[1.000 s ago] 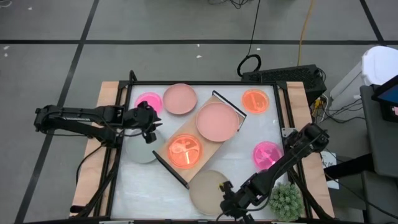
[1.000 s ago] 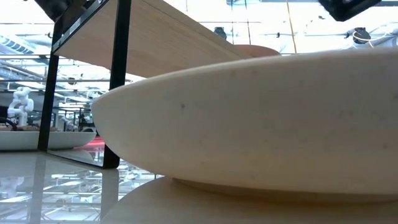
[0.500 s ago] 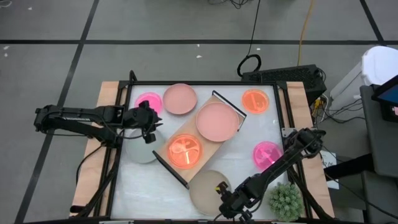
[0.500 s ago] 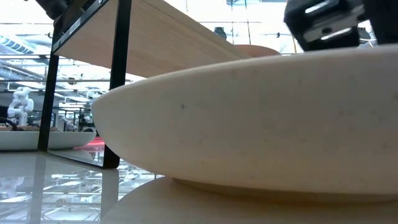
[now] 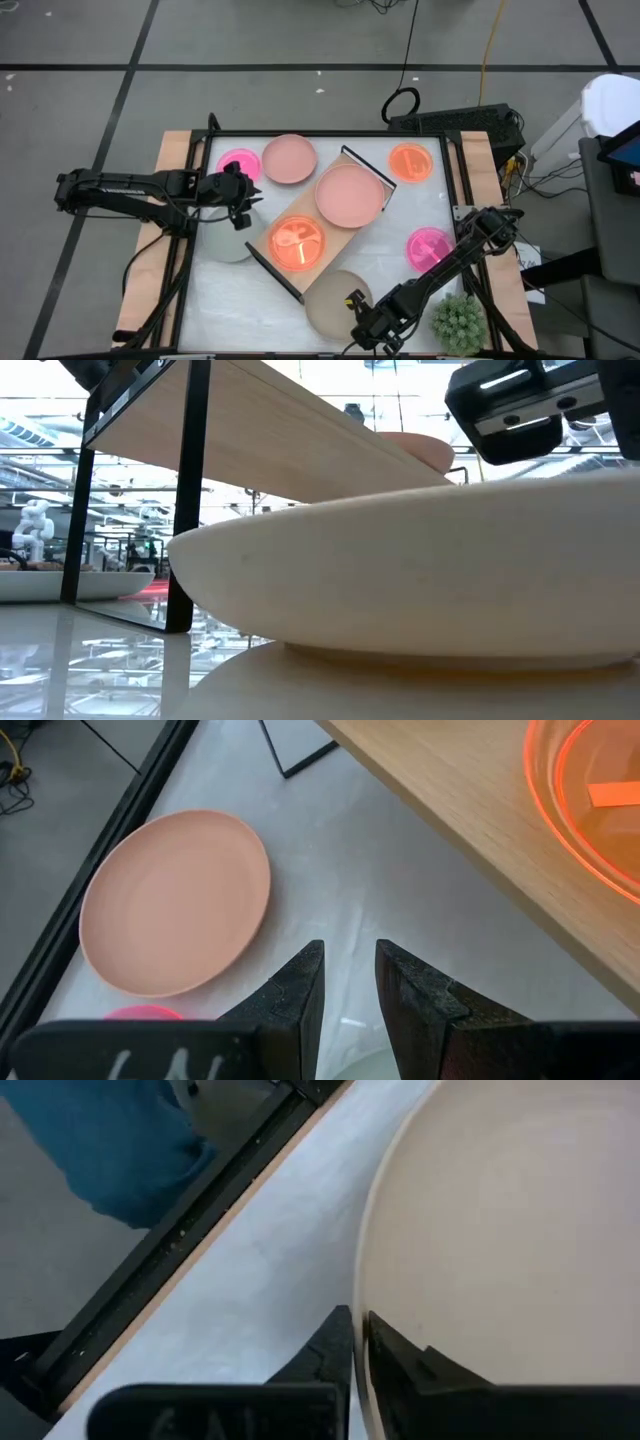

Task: Place and stack plates onto a shelf
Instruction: Stack the brown plate on top of the big light pink plate on the shelf

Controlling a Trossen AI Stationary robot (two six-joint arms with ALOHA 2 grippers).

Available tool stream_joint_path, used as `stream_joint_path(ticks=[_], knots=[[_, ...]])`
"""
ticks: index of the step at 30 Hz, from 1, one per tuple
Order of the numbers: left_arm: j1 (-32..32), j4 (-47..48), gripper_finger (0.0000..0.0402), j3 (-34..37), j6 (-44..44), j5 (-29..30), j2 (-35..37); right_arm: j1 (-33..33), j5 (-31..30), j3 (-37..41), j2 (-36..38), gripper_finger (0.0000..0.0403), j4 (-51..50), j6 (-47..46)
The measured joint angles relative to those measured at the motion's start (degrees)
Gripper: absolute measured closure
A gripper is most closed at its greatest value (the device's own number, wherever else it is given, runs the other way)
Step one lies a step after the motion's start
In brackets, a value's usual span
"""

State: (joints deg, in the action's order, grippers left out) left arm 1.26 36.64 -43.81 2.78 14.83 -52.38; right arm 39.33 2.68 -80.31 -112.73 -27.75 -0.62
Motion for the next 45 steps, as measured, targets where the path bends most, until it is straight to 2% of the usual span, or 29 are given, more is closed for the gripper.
stream_joint_path(ticks=[8,15,19,28,33,40,45], knots=[[0.0,0.58,0.0303,0.0,0.53,0.01,0.0,2.52,0.18,0.07,5.27,0.0402,-0.7,-3.34],[0.0,2.76,0.0303,0.0,1.55,0.0,0.02,5.66,-3.37,0.12,11.24,0.0402,-0.83,-6.49],[0.0,4.58,0.0303,-0.02,3.28,0.18,1.32,6.6,-5.61,0.11,13.64,0.0402,-0.87,-8.15],[-0.02,6.89,0.0303,-0.02,3.76,0.15,6.69,7.59,-6.29,0.11,20.19,0.0402,-0.83,-9.25],[-0.02,7.93,0.0303,-0.02,3.33,0.13,7.93,8.74,-13.3,0.02,25.36,0.0403,-0.49,-8.69],[-0.02,6.14,0.0303,-0.02,1.82,0.17,7.66,9.97,-24.83,0.02,32.13,0.0403,-6.57,-7.05],[-0.02,5.48,0.0303,-0.02,0.51,0.17,7.65,9.48,-31.38,0.02,35.84,0.0403,-9.72,-1.65]])
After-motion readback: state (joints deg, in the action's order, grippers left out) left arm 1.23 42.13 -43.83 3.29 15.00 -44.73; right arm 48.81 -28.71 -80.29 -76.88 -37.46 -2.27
